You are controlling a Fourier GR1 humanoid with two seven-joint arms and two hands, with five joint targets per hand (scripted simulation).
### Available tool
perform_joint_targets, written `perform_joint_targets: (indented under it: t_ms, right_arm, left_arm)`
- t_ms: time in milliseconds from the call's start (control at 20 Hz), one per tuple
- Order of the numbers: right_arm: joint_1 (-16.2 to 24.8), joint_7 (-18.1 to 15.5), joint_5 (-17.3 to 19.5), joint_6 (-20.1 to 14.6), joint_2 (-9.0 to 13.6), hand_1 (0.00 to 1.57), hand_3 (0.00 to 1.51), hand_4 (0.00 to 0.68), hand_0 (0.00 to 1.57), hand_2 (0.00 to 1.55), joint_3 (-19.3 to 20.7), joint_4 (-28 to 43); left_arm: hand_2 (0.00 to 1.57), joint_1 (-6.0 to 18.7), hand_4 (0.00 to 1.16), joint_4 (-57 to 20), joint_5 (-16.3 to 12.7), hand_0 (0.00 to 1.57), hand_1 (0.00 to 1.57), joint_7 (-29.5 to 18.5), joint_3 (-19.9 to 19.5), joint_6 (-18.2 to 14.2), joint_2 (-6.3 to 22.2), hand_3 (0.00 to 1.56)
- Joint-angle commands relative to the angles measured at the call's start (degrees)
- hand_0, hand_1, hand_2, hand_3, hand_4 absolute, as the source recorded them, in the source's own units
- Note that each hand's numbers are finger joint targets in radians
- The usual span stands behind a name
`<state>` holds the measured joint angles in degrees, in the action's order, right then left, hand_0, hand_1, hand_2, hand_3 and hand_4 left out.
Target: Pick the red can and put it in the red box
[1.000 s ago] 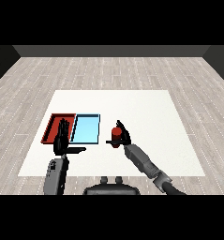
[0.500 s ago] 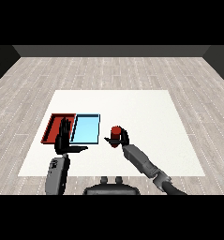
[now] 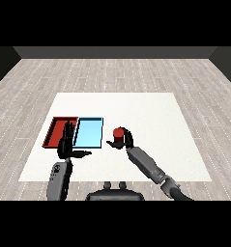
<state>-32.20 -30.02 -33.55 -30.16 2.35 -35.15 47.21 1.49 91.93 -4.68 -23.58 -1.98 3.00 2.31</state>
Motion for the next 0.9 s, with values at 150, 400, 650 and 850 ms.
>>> perform_joint_targets:
  t_ms: [150,400,650,850]
  right_arm:
    - [-4.58,2.61,5.88,-1.43,-1.39,1.44,1.38,0.622,1.44,1.43,3.31,3.84]
    - [5.02,6.13,9.69,-3.26,4.44,1.46,1.39,0.661,1.46,1.44,2.08,20.9]
    - [4.4,12.47,13.93,-4.87,4.52,1.45,1.38,0.654,1.45,1.43,3.11,28.48]
    - [8.93,13.75,18.93,-1.47,2.63,1.44,1.38,0.655,1.44,1.43,6.11,31.3]
  left_arm:
    - [0.0,-1.57,0.0,2.47,1.13,0.0,0.0,0.97,2.5,0.78,-0.21,0.0]
    - [0.0,1.72,0.0,3.24,2.62,0.0,0.0,7.49,6.33,-1.87,-2.27,0.0]
    - [0.0,1.48,0.0,0.61,2.66,0.0,0.0,7.42,10.05,-3.82,-2.3,0.0]
    - [0.0,1.36,0.0,1.63,2.03,0.0,0.0,8.36,9.46,-3.06,-2.31,0.0]
